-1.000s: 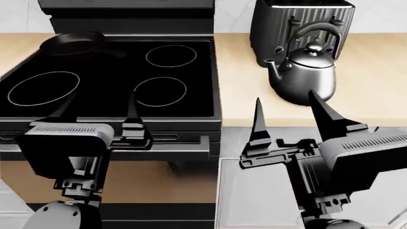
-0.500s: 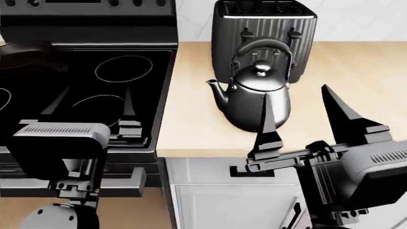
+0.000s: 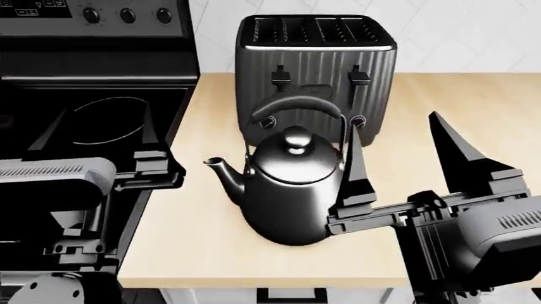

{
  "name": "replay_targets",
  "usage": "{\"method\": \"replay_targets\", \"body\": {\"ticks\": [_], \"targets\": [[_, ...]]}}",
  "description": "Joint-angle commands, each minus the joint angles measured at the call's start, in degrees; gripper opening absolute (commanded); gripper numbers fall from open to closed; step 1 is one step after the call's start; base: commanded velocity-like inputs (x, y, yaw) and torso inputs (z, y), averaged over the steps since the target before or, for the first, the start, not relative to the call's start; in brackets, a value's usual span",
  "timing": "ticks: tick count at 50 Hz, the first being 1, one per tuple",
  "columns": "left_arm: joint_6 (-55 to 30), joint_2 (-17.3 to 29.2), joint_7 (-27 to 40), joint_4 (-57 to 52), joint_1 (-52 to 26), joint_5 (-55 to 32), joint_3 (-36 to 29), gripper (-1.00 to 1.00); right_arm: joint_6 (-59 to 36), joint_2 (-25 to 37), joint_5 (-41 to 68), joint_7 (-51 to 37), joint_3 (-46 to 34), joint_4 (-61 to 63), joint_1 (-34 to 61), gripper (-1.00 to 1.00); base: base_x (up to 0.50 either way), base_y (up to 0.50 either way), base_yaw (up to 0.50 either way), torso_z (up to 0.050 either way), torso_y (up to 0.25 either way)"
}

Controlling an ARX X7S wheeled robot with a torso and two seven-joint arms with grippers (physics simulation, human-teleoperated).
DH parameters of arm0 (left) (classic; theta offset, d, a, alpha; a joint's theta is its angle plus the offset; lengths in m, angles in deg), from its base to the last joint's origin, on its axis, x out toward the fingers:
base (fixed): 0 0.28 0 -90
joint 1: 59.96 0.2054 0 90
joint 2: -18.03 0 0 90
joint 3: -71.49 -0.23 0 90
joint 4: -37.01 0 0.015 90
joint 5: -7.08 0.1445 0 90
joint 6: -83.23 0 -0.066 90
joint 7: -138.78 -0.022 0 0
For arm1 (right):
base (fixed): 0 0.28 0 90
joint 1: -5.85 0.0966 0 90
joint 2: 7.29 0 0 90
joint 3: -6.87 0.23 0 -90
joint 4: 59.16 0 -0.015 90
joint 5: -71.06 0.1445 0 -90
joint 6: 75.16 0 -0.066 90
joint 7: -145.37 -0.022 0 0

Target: Pick the kettle from the counter and place it on a stove burner. Then turn the burner on.

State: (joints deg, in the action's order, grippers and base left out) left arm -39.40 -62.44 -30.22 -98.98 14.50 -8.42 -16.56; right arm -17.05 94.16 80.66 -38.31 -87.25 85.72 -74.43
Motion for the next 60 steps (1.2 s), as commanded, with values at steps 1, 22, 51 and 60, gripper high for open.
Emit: {"method": "replay_targets", "body": {"ticks": [1,22,51,60], "targets": [[0.31,0.29,0.78,-0.31,0.01,-0.58,0.14,1.0,2.54,0.27,2.46,-0.47,0.71,0.61,-0.94,1.0,0.27,-0.04,0.0,0.0,0.015],[1.24,1.33,1.72,0.99,-0.49,-0.7,-0.12,1.0,-37.17,27.31,85.63,-22.54,-10.72,-24.39,65.88,1.0,0.0,0.0,0.0,0.0,0.0],[10.77,3.26,-1.91,9.76,-2.71,-3.28,2.17,1.0,-53.88,19.41,60.62,42.93,-68.71,-64.06,122.37,1.0,0.0,0.0,0.0,0.0,0.0],[10.23,3.79,-1.0,10.73,-4.09,-2.79,1.11,1.0,-50.47,18.08,54.45,52.36,-77.33,-64.35,121.84,1.0,0.0,0.0,0.0,0.0,0.0]]}}
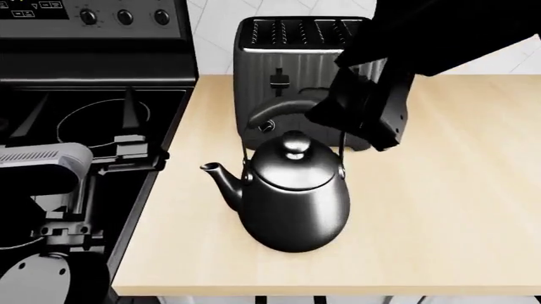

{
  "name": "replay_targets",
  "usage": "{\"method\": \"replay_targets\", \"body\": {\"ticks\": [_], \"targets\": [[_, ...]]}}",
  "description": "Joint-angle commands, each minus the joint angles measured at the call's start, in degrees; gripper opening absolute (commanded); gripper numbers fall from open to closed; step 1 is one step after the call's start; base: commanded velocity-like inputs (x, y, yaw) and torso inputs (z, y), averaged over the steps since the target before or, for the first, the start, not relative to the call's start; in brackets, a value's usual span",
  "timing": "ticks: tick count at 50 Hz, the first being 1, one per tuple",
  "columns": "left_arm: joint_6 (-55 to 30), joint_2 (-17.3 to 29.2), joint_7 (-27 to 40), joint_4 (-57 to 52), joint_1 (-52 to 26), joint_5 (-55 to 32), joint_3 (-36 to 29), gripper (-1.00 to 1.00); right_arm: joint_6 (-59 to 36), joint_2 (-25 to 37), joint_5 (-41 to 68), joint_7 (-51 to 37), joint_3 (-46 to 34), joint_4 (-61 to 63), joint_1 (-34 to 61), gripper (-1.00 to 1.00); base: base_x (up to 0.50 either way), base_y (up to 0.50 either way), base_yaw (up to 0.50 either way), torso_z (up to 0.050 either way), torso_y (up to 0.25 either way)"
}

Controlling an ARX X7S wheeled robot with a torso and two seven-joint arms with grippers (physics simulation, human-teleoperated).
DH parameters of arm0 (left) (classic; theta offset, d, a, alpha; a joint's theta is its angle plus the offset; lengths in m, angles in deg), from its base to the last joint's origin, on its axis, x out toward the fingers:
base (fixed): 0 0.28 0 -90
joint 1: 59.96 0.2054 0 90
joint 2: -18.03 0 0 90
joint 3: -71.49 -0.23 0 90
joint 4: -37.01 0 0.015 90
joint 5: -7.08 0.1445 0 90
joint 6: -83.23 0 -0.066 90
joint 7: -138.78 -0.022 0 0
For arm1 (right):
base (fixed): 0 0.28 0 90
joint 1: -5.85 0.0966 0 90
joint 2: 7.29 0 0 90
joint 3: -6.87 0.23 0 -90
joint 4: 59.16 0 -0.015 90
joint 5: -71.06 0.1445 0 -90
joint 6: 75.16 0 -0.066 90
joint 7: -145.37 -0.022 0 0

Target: Pick the kettle from the counter and place it on a stove burner. Then turn the burner on.

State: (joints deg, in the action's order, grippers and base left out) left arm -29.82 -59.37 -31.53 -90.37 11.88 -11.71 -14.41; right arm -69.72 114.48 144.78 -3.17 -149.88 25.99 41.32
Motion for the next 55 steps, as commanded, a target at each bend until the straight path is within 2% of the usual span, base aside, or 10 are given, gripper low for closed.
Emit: {"method": "replay_targets", "body": {"ticks": [1,21,55], "targets": [[0.46,0.78,0.36,2.17,-1.77,0.52,-1.19,1.0,2.54,-2.38,-10.1,17.55,-15.04,-4.98,5.97,1.0,0.0,0.0,0.0,0.0,0.0],[1.11,1.35,1.44,3.21,-1.92,-0.35,-1.52,1.0,13.97,-7.39,-19.73,15.96,-16.77,-18.33,-0.1,1.0,0.0,0.0,0.0,0.0,0.0],[1.96,2.46,2.77,2.77,-0.87,-1.62,-0.99,1.0,18.36,-9.97,-19.32,17.03,-17.35,-17.51,-8.0,1.0,0.0,0.0,0.0,0.0,0.0]]}}
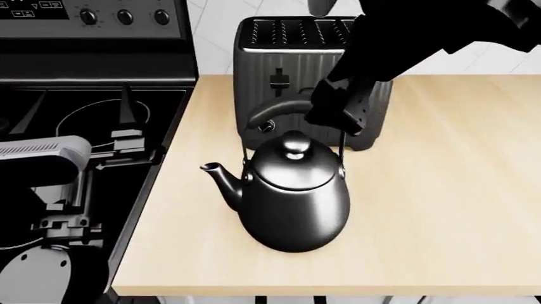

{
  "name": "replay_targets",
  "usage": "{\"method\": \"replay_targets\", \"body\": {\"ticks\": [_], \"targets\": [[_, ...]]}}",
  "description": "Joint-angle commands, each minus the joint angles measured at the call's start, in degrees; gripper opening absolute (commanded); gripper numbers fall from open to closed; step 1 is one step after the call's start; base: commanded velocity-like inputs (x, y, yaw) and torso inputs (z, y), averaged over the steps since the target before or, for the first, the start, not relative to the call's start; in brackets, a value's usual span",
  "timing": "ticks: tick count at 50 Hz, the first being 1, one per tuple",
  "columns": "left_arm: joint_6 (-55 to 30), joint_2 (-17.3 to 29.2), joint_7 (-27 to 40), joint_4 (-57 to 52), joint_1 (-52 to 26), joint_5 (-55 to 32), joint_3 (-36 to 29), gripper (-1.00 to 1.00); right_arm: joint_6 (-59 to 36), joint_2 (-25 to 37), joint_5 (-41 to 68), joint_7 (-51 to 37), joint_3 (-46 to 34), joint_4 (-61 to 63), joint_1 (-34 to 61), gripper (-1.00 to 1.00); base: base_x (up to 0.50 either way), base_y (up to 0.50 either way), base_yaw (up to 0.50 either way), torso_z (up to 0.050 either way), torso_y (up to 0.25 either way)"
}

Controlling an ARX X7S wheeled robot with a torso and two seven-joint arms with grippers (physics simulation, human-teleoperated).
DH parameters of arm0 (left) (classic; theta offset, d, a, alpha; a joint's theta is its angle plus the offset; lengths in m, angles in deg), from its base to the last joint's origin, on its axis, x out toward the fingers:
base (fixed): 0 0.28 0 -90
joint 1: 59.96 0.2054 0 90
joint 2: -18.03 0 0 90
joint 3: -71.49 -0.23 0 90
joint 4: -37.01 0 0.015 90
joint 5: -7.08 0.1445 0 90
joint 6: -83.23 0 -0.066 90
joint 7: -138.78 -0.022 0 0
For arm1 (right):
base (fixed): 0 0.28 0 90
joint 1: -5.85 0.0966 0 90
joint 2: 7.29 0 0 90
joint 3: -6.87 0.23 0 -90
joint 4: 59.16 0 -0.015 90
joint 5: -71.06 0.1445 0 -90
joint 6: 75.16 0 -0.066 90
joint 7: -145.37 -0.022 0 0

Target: Pick the kettle from the counter and place it on a stove burner. Then turn the burner on.

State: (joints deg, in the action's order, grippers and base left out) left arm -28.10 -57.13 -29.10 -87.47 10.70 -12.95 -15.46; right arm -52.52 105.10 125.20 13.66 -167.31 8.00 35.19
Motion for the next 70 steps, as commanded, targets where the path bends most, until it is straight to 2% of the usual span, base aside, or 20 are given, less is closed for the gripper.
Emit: {"method": "replay_targets", "body": {"ticks": [1,5,6,19,39,60,70], "targets": [[0.32,0.22,0.35,-0.11,0.38,-0.41,0.08,1.0,1.12,-0.54,0.33,0.17,0.03,0.7,-2.03,1.0,0.0,0.0,0.0,0.0,0.0],[0.58,0.27,0.41,0.04,0.61,-0.45,0.08,1.0,2.42,0.47,-0.4,-0.24,-0.8,3.71,-3.05,1.0,0.0,0.0,0.0,0.0,0.0],[0.55,0.29,0.46,0.01,0.62,-0.48,0.08,1.0,2.68,0.64,-0.67,-0.37,-1.08,4.22,-3.26,-1.0,0.0,0.0,0.0,0.0,0.0],[1.07,0.5,0.77,0.24,0.9,-0.64,0.0,1.0,2.67,1.14,-1.17,-1.28,-1.43,5.64,-3.41,-1.0,0.0,0.0,0.0,0.0,0.0],[1.44,0.73,1.4,0.38,0.78,-1.12,-0.06,1.0,7.16,4.13,-0.69,-10.9,7.64,11.19,-0.54,-1.0,0.0,0.0,0.0,0.0,0.0],[0.68,1.51,2.59,-0.58,0.34,-1.75,0.38,1.0,7.52,4.84,0.59,-12.94,10.66,11.48,-0.55,-1.0,0.0,0.0,0.0,0.0,0.001],[0.84,1.75,3.05,-0.74,0.37,-2.01,0.77,1.0,9.54,5.0,-1.06,-13.12,10.27,12.22,-0.96,-1.0,0.1,0.48,0.0,0.002,0.002]]}}
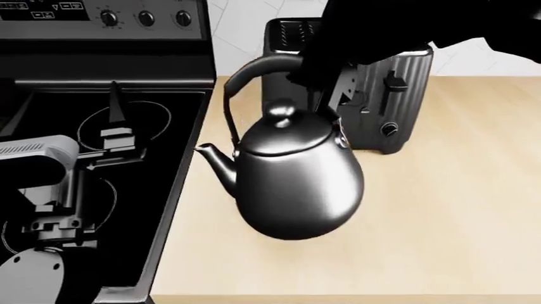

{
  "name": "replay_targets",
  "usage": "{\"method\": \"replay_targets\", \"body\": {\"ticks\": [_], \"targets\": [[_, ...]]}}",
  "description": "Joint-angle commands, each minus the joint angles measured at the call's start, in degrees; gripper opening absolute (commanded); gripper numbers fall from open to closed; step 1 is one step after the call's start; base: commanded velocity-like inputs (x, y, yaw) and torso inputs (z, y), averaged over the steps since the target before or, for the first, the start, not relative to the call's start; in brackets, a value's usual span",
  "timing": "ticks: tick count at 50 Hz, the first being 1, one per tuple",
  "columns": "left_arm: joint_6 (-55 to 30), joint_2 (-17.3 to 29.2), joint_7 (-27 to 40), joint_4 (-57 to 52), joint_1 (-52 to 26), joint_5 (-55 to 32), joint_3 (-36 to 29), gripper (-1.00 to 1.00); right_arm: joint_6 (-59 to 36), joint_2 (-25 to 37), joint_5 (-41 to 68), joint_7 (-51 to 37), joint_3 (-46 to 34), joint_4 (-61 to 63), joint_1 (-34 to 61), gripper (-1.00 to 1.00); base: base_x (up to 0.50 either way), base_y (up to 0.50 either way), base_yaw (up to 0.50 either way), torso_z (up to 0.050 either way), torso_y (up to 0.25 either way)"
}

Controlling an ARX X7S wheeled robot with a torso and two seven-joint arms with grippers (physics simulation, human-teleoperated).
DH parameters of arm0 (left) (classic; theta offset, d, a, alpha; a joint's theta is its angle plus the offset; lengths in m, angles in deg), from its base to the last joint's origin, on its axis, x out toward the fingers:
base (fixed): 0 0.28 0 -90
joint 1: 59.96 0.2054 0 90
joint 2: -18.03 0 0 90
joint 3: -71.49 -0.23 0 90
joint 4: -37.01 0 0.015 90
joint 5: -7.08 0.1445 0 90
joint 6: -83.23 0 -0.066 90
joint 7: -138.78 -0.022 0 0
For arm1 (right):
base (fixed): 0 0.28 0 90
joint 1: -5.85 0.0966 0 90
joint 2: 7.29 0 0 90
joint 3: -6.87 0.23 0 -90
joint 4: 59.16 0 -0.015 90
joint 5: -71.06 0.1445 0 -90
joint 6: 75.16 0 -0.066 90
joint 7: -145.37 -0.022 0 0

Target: Pick the kettle from the counter and place it on a stove burner. Then turn the burner on.

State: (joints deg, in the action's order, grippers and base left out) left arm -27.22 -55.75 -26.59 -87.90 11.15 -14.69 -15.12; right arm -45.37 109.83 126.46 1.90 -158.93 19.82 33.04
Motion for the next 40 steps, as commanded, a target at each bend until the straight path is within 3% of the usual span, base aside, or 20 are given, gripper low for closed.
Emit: {"method": "replay_targets", "body": {"ticks": [1,40], "targets": [[0.02,0.38,0.57,-0.32,-0.04,-0.29,0.45,1.0,2.34,0.29,-2.29,-1.41,1.93,0.46,1.2,-1.0,0.12,0.5,0.0,0.0,0.0],[0.47,1.09,1.51,-0.95,0.47,-1.31,0.38,1.0,1.18,0.73,-3.36,-1.67,1.23,3.46,2.32,-1.0,0.01,0.5,0.0,0.001,0.002]]}}
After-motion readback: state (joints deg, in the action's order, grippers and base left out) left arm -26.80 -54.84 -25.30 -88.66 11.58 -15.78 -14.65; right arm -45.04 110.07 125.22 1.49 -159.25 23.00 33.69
